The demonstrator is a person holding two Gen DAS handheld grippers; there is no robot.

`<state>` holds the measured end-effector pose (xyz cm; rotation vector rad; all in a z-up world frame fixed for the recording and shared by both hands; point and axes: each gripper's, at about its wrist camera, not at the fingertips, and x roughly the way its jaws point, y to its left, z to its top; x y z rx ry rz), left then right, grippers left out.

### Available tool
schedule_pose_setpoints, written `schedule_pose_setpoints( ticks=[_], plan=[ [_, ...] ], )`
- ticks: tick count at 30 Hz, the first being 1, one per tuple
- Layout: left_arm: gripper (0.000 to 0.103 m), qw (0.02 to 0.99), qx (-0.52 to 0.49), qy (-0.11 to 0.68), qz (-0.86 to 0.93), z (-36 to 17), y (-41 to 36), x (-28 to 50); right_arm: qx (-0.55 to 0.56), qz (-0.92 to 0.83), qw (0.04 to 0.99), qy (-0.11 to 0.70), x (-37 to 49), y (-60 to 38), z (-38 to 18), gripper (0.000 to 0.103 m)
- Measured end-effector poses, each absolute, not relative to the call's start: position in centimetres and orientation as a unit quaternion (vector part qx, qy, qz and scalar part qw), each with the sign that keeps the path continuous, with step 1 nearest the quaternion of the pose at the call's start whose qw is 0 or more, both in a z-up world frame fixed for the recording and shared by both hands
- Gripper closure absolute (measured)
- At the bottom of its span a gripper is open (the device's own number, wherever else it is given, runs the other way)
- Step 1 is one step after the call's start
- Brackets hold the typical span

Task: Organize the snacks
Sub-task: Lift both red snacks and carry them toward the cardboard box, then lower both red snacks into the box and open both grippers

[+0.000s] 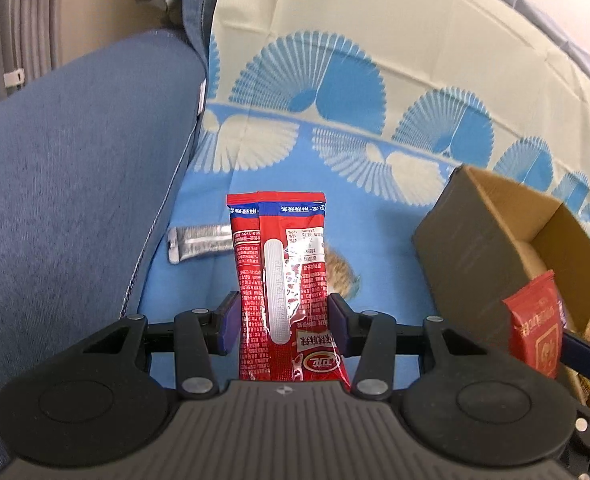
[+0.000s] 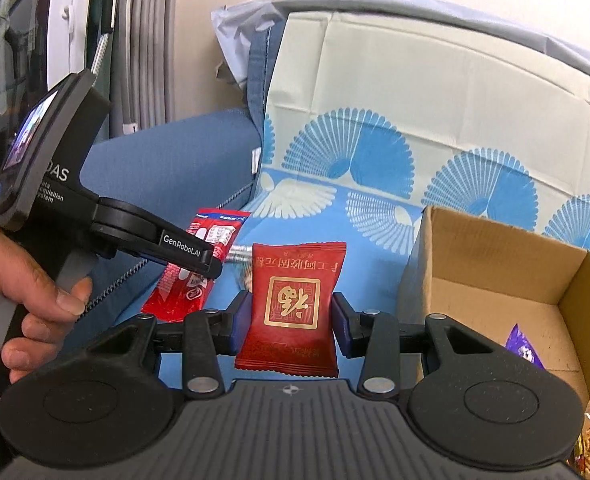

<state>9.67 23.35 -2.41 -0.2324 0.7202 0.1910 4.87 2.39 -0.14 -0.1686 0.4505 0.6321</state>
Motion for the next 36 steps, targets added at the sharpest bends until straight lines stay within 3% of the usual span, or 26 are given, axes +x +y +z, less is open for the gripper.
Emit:
schedule_pose_setpoints(
  ticks=[20, 36],
  plan=[
    [0.052, 0.964, -0.115, 0.235, 0.052, 0.6, 20.1, 8.9, -0.045, 0.292, 0.940, 0.174, 5.1, 0.1, 1.1, 0.059],
    [0.052, 0.975, -0.120, 0.186, -0.001, 2.2, 16.3, 8.6, -0.012, 0.244, 0.956, 0.160, 6.6, -4.9, 1.9, 0.059]
  ],
)
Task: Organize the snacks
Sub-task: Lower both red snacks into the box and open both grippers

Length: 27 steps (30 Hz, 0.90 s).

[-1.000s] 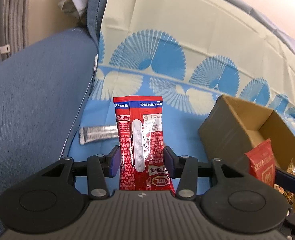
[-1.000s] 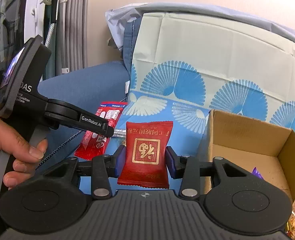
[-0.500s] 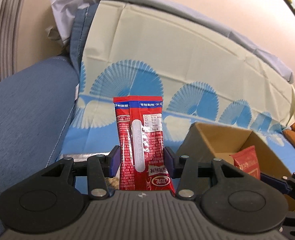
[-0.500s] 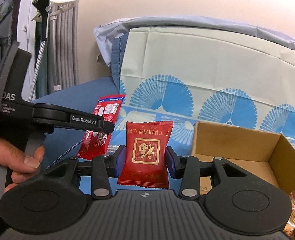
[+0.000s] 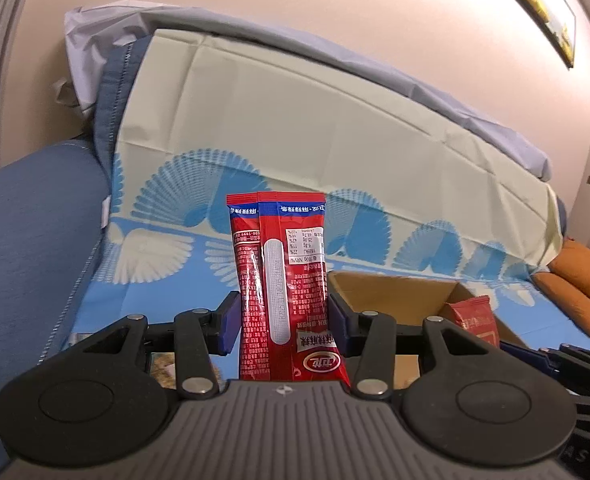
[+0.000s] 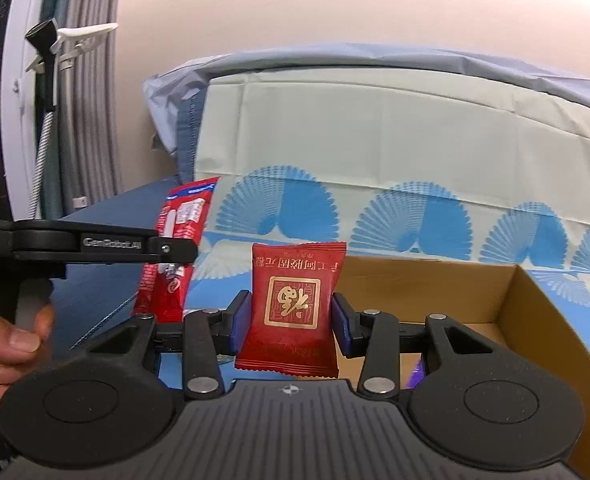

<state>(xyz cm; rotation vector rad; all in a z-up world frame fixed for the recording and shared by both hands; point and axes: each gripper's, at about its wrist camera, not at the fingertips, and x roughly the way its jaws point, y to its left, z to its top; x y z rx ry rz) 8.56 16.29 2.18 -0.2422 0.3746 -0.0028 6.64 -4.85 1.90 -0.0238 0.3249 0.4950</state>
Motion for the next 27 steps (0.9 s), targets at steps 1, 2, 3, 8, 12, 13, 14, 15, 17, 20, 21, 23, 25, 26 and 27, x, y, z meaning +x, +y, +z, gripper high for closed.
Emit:
schedule_pose_setpoints(
  ticks=[1, 2, 3, 8, 12, 13, 14, 15, 17, 20, 21, 23, 25, 26, 27],
  plan=[
    [0.053, 0.976, -0.119, 0.183, -0.006, 2.3, 16.0, 8.6, -0.010, 0.239, 0.958, 0.160, 6.8, -5.2, 1.9, 0.059],
    [0.053, 0.976, -0.118, 0.181, -0.010, 2.4, 15.6, 8.6, -0.008, 0.235, 0.959, 0.160, 6.9, -5.5, 1.9, 0.059],
    [0.053, 0.977, -0.116, 0.178, -0.015, 2.5, 15.2, 8.6, -0.007, 0.229, 0.960, 0.159, 7.0, -5.8, 1.9, 0.059],
    [0.053, 0.979, -0.109, 0.168, -0.036, 2.7, 13.1, 8.6, 0.002, 0.200, 0.968, 0.153, 7.5, -7.6, 2.0, 0.059],
    [0.052, 0.980, -0.102, 0.159, -0.058, 2.9, 11.2, 8.4, 0.012, 0.167, 0.974, 0.151, 8.1, -9.3, 2.0, 0.059],
    [0.052, 0.980, -0.102, 0.158, -0.066, 2.9, 10.6, 8.4, 0.014, 0.157, 0.976, 0.151, 8.2, -9.7, 2.0, 0.059],
    [0.052, 0.980, -0.099, 0.156, -0.073, 2.9, 10.0, 8.3, 0.020, 0.145, 0.977, 0.152, 8.4, -10.4, 2.0, 0.059],
    [0.052, 0.980, -0.096, 0.155, -0.079, 2.9, 9.4, 8.2, 0.024, 0.135, 0.979, 0.153, 8.6, -10.9, 1.9, 0.059],
    [0.053, 0.980, -0.089, 0.152, -0.092, 2.9, 8.2, 8.1, 0.032, 0.111, 0.981, 0.153, 8.9, -11.9, 1.9, 0.059],
    [0.052, 0.979, -0.079, 0.148, -0.113, 2.7, 6.4, 7.8, 0.043, 0.072, 0.984, 0.154, 9.5, -13.4, 1.8, 0.059],
    [0.052, 0.979, -0.074, 0.146, -0.121, 2.7, 5.8, 7.8, 0.044, 0.059, 0.985, 0.155, 9.6, -13.9, 1.7, 0.059],
    [0.052, 0.978, -0.065, 0.145, -0.133, 2.5, 4.6, 7.6, 0.048, 0.039, 0.986, 0.156, 9.7, -14.7, 1.5, 0.059],
    [0.052, 0.977, -0.058, 0.144, -0.144, 2.3, 3.7, 7.5, 0.051, 0.019, 0.986, 0.155, 9.8, -15.6, 1.4, 0.059],
    [0.052, 0.977, -0.055, 0.144, -0.148, 2.2, 3.3, 7.5, 0.052, 0.012, 0.987, 0.154, 9.8, -15.9, 1.3, 0.059],
    [0.052, 0.976, -0.052, 0.143, -0.152, 2.1, 2.9, 7.5, 0.054, 0.007, 0.987, 0.153, 9.8, -16.2, 1.2, 0.059]
  ],
)
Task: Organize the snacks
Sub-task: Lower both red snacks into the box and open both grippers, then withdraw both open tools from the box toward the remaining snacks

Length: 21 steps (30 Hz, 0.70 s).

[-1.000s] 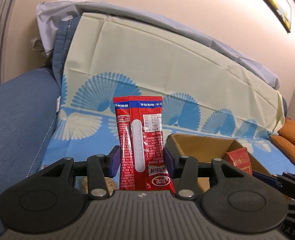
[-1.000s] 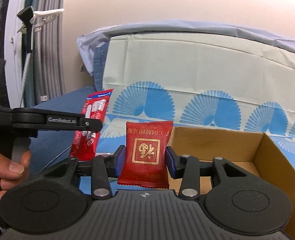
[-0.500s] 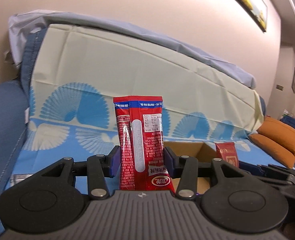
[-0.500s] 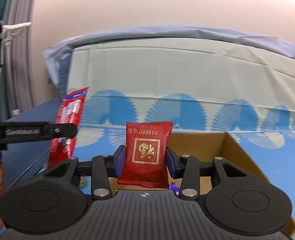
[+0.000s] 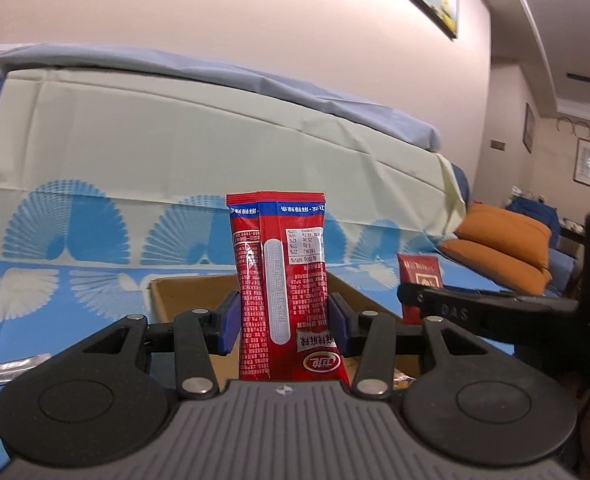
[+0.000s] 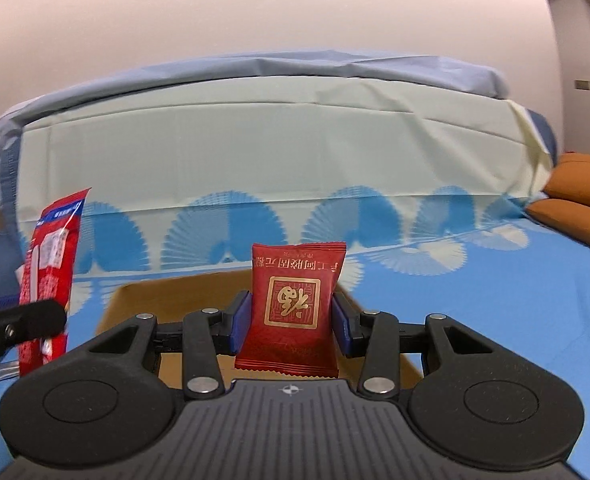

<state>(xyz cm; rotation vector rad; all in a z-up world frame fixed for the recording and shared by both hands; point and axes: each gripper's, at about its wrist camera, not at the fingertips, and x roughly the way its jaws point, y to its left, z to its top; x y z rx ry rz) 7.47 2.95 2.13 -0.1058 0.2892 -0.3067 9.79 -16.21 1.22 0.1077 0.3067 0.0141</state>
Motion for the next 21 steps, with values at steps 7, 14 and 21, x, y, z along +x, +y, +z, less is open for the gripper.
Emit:
schedule_pose_setpoints(
  ticks=[7, 14, 21],
  plan=[
    [0.052, 0.970, -0.054, 0.153, -0.181, 1.6, 1.7, 7.9, 0.055, -0.006, 0.988, 0.146, 9.6, -17.3, 1.0, 0.058],
    [0.038, 0.970, -0.053, 0.156, -0.179, 1.4, 1.6, 8.0, 0.060, -0.020, 0.988, 0.144, 9.6, -17.3, 1.1, 0.032],
    [0.056, 0.972, -0.053, 0.157, -0.165, 1.1, 2.4, 8.2, 0.053, -0.013, 0.988, 0.146, 9.5, -16.1, 1.0, 0.032]
  ],
)
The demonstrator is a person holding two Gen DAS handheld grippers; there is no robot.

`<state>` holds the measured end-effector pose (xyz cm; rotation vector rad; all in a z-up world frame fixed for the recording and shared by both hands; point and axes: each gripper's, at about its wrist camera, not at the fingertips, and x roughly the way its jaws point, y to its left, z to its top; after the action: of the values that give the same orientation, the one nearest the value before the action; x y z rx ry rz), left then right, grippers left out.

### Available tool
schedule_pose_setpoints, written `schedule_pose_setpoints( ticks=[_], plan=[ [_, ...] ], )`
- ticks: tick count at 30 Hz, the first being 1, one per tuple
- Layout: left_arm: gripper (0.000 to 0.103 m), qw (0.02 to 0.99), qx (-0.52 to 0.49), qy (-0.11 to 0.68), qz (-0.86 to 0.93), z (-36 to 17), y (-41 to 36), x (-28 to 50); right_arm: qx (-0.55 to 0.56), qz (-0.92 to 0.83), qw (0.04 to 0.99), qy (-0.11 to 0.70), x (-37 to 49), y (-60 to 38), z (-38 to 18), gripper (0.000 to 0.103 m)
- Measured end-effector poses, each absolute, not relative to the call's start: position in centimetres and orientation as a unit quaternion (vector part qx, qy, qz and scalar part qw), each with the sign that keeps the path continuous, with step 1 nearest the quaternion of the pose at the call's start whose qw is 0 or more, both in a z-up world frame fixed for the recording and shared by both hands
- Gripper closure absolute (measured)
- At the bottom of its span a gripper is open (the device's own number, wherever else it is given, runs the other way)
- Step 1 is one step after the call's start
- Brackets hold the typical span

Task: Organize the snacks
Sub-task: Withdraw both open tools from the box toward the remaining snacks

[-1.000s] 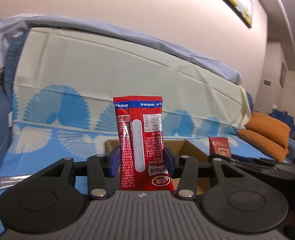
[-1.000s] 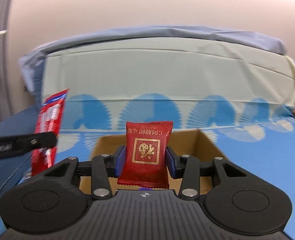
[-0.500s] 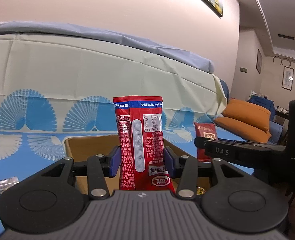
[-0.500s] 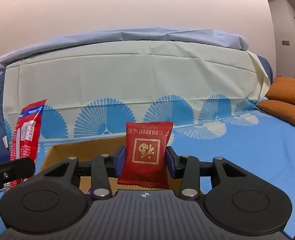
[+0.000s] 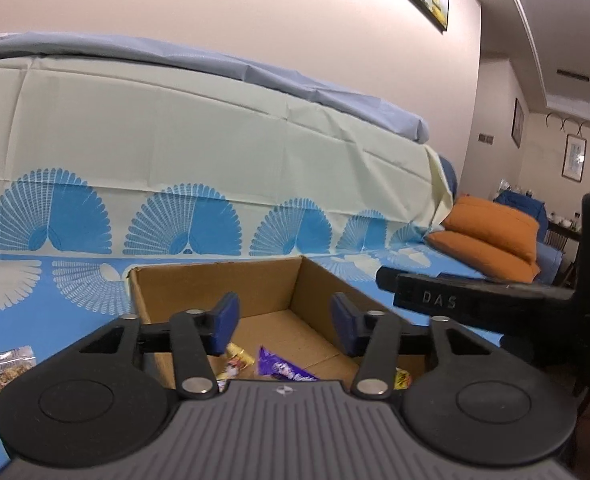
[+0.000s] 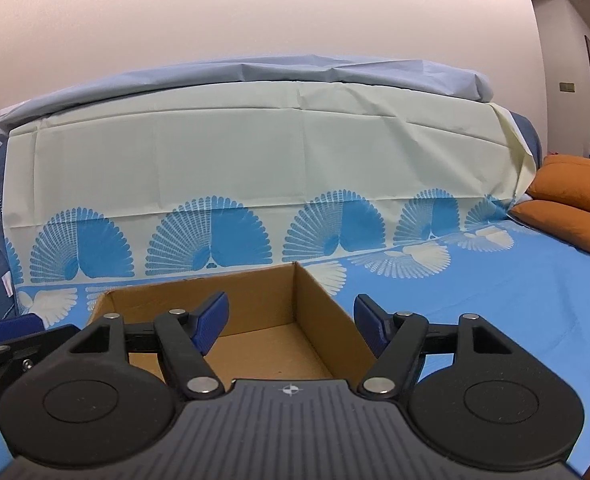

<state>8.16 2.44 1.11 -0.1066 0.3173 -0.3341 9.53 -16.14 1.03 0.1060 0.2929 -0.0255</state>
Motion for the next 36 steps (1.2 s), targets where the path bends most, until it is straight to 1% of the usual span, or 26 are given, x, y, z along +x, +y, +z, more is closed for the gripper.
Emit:
schedule_pose_setpoints(
  ticks=[1, 2, 4, 5, 6, 7, 8, 10, 11, 12, 13, 19, 26, 32, 36],
  plan=[
    [0.063, 0.973, -0.046, 0.161, -0.161, 1.0, 2.5, 8.2, 0.052, -0.013, 0.988, 0.146, 9.5, -15.9, 1.1, 0.032],
    [0.067, 0.973, -0.042, 0.164, -0.157, 0.9, 2.7, 8.2, 0.051, -0.013, 0.988, 0.146, 9.5, -15.7, 1.0, 0.032],
    [0.084, 0.973, -0.043, 0.168, -0.150, 0.8, 3.2, 8.2, 0.051, -0.013, 0.988, 0.147, 9.4, -15.2, 1.0, 0.032],
    [0.087, 0.974, -0.044, 0.171, -0.145, 0.8, 3.7, 8.2, 0.052, -0.013, 0.988, 0.148, 9.4, -14.9, 1.0, 0.032],
    [0.093, 0.973, -0.048, 0.175, -0.142, 0.8, 4.2, 8.2, 0.052, -0.012, 0.988, 0.148, 9.3, -14.6, 1.0, 0.034],
    [0.097, 0.972, -0.053, 0.181, -0.143, 0.9, 4.7, 8.1, 0.053, -0.009, 0.988, 0.148, 9.3, -14.3, 1.0, 0.040],
    [0.097, 0.970, -0.059, 0.188, -0.145, 0.9, 5.4, 8.1, 0.053, -0.006, 0.988, 0.147, 9.2, -13.8, 1.1, 0.044],
    [0.097, 0.969, -0.063, 0.195, -0.134, 1.0, 6.6, 8.0, 0.054, 0.008, 0.987, 0.150, 9.1, -12.9, 1.1, 0.063],
    [0.097, 0.970, -0.061, 0.199, -0.125, 1.0, 7.3, 8.0, 0.055, 0.019, 0.987, 0.153, 9.1, -12.5, 1.0, 0.070],
    [0.097, 0.971, -0.060, 0.203, -0.114, 1.0, 8.1, 8.1, 0.056, 0.035, 0.985, 0.157, 9.1, -11.8, 1.0, 0.078],
    [0.097, 0.971, -0.061, 0.207, -0.100, 0.9, 8.9, 8.2, 0.055, 0.046, 0.985, 0.158, 9.0, -11.2, 1.0, 0.081],
    [0.097, 0.964, -0.119, 0.238, -0.012, 0.6, 15.4, 9.4, 0.031, 0.112, 0.983, 0.140, 7.9, -6.4, 1.3, 0.081],
    [0.097, 0.945, -0.182, 0.268, 0.043, -0.2, 21.7, 11.4, 0.012, 0.182, 0.973, 0.139, 6.8, -1.3, 1.2, 0.081],
    [0.097, 0.936, -0.215, 0.263, 0.090, -0.7, 26.4, 12.5, -0.012, 0.227, 0.963, 0.146, 6.4, 3.7, -0.2, 0.080],
    [0.097, 0.929, -0.228, 0.271, 0.109, -1.3, 28.6, 13.6, -0.015, 0.239, 0.958, 0.156, 8.3, 6.9, -1.1, 0.079]
  ],
)
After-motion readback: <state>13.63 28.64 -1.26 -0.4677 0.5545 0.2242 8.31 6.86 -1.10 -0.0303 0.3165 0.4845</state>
